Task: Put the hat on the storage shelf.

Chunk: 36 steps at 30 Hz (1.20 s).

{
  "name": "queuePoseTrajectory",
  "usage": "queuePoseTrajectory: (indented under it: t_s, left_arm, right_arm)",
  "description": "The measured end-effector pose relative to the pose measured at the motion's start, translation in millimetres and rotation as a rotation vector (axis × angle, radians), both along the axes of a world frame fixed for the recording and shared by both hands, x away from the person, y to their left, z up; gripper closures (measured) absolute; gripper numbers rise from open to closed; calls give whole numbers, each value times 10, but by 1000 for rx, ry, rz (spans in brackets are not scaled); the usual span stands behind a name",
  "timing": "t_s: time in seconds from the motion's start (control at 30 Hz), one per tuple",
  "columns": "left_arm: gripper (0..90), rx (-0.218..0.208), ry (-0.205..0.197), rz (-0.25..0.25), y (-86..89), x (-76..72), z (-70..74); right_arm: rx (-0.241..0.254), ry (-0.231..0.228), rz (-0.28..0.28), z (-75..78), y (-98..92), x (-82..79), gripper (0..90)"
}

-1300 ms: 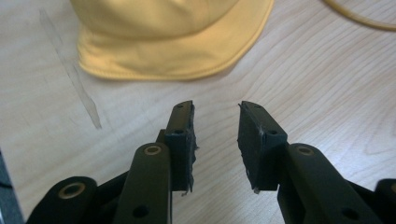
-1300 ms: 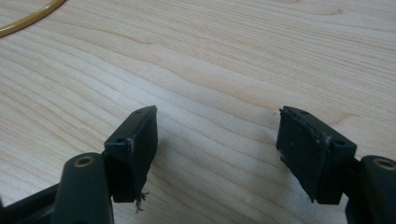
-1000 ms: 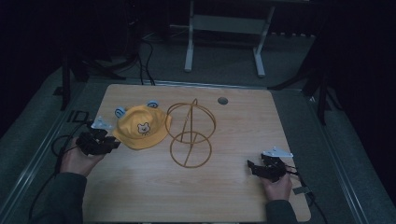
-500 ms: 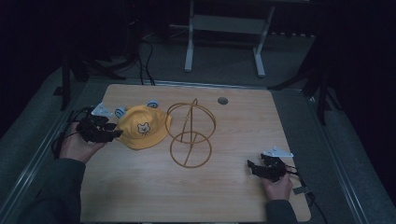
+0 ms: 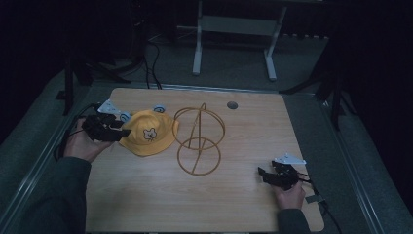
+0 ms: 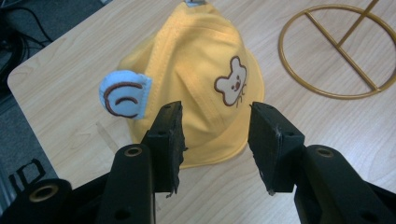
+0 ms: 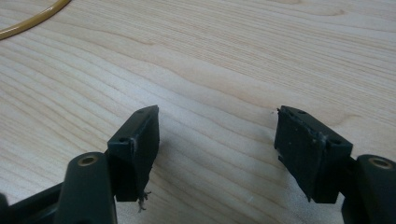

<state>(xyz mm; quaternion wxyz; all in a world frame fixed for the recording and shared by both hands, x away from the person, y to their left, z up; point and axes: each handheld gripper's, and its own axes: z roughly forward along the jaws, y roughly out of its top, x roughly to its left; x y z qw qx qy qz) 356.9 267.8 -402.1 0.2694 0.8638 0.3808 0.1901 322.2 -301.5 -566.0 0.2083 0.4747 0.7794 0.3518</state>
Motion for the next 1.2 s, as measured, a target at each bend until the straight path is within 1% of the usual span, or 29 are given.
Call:
queuePoseTrajectory:
  t_s: [0.2,0.27,0.33,0.4,0.43,0.57,0.63,0.8,1.0,1.07,1.13,1.2]
  left_arm:
    - [551,5,18,5,13,73,29]
    - [550,0,21,4,18,91,37]
    - [538,2,36,2,11,131,27]
    - [529,24,39,-3,-2,162,32]
    - [524,24,39,1,-4,172,36]
    - [509,16,39,7,7,220,64]
    - [505,1,41,18,27,258,96]
    - [502,-7,44,22,51,308,140]
    - [497,12,52,9,31,372,195]
    - [497,14,56,8,22,390,202]
    - [498,20,63,12,-14,451,222]
    - [518,28,63,16,-32,475,236]
  right_arm:
    - [1,1,3,0,0,0,305]
    - [1,1,4,0,0,-1,305]
    - [2,1,5,0,-1,0,305]
    - [1,1,5,0,0,0,305]
    - [2,1,4,0,0,0,305]
    - [2,1,4,0,0,0,305]
    - [2,1,4,0,0,0,305]
    - [2,1,4,0,0,0,305]
    - [2,1,5,0,0,0,305]
    - [2,1,5,0,0,0,305]
    - [3,1,5,0,0,1,305]
    - [3,1,6,0,-1,2,305]
